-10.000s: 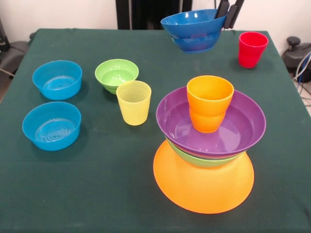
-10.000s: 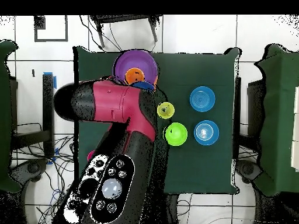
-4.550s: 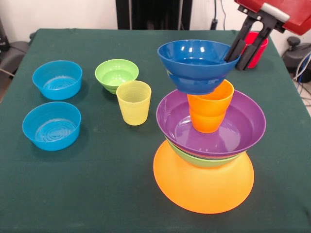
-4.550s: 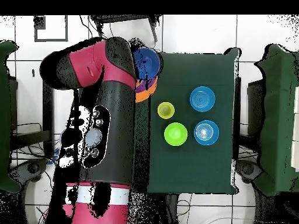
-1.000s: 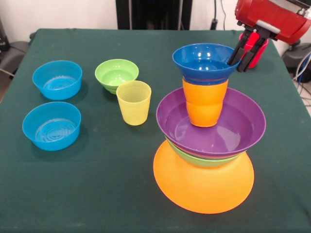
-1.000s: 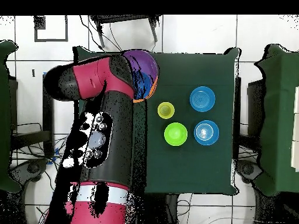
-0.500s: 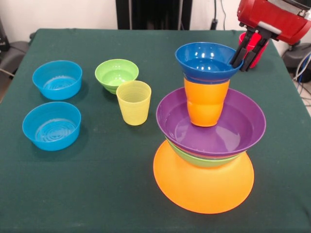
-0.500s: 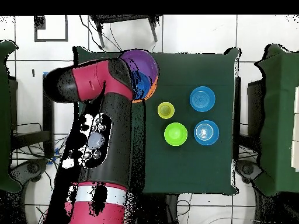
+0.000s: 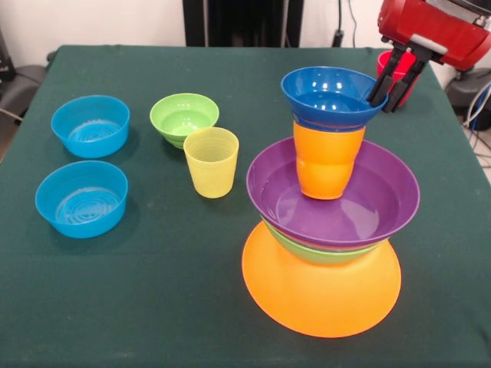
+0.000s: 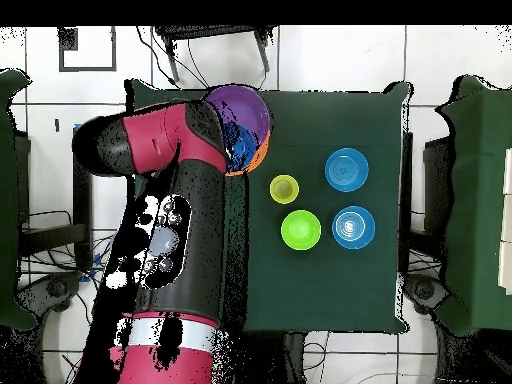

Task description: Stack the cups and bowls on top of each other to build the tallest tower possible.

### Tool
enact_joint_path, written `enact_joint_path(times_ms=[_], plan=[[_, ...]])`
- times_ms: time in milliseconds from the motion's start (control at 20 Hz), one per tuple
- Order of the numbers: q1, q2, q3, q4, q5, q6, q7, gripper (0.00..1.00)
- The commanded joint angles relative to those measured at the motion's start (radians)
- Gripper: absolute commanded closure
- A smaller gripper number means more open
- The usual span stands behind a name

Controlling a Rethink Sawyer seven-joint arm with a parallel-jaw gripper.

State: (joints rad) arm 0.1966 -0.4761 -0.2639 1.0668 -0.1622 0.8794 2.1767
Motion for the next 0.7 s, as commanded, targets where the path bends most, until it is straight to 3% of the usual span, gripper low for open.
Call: enact_joint_path(times_ms=[50,700], plan=[[0.012,0.060,0.097,0.027,-0.025,-0.022,0.008,1.00],[-0.003,0.093,0.097,-0.043,-0.064,-0.096,-0.027,1.00]])
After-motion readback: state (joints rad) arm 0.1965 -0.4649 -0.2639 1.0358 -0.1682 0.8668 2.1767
